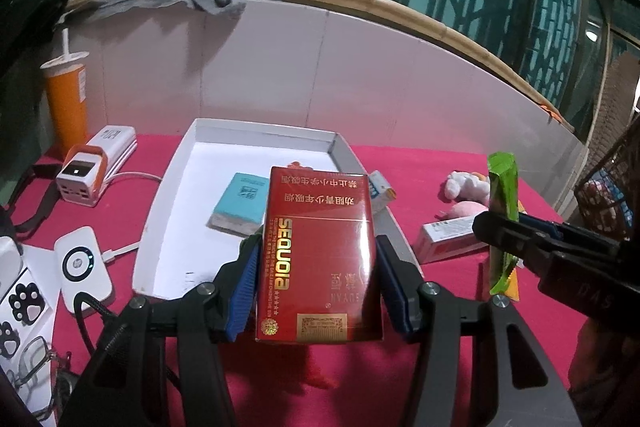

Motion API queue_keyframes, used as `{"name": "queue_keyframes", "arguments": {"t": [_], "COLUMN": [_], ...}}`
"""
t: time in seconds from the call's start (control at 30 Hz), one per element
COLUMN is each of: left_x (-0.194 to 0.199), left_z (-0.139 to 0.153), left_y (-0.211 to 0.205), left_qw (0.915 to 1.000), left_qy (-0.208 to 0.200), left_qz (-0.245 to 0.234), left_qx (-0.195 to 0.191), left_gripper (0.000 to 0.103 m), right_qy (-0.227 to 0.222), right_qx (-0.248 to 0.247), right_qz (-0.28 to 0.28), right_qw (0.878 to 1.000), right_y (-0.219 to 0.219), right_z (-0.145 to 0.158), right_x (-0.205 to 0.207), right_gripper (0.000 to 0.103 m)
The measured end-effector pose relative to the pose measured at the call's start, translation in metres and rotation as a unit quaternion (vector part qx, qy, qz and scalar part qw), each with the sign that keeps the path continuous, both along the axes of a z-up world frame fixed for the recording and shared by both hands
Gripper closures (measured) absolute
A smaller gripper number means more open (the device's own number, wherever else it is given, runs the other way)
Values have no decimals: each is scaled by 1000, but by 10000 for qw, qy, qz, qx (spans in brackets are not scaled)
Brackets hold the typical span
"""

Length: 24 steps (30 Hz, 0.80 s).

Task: Organize objects
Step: 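Carry the red box and green packet over the white tray with both grippers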

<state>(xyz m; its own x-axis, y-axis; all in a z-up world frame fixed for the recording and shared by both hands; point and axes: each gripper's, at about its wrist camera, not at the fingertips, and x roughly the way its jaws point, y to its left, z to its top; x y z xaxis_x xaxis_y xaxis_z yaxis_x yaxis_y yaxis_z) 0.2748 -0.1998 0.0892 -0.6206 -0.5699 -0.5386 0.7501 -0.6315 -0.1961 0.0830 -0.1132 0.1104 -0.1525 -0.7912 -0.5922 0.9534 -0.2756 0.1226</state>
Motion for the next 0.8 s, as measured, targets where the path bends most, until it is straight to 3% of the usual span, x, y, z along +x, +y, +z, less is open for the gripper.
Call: {"name": "queue_keyframes", "arguments": {"t": [0.5,0.8], "left_x": [17,-4], "left_z": [18,35], "left_y": [-43,-77], "left_qw": [9986,9976], "left_qy": [17,-122], "left_qz": [522,669], "left_qx": [-16,-105], "left_gripper": [49,49], "right_qy": [-79,-241], "right_qx": [88,309], "right_qz": [150,202], "right_qw": [9998,9990], "right_y": [-32,-68], "right_z": [1,-9], "right_x": [12,13], "right_gripper": [59,59]}}
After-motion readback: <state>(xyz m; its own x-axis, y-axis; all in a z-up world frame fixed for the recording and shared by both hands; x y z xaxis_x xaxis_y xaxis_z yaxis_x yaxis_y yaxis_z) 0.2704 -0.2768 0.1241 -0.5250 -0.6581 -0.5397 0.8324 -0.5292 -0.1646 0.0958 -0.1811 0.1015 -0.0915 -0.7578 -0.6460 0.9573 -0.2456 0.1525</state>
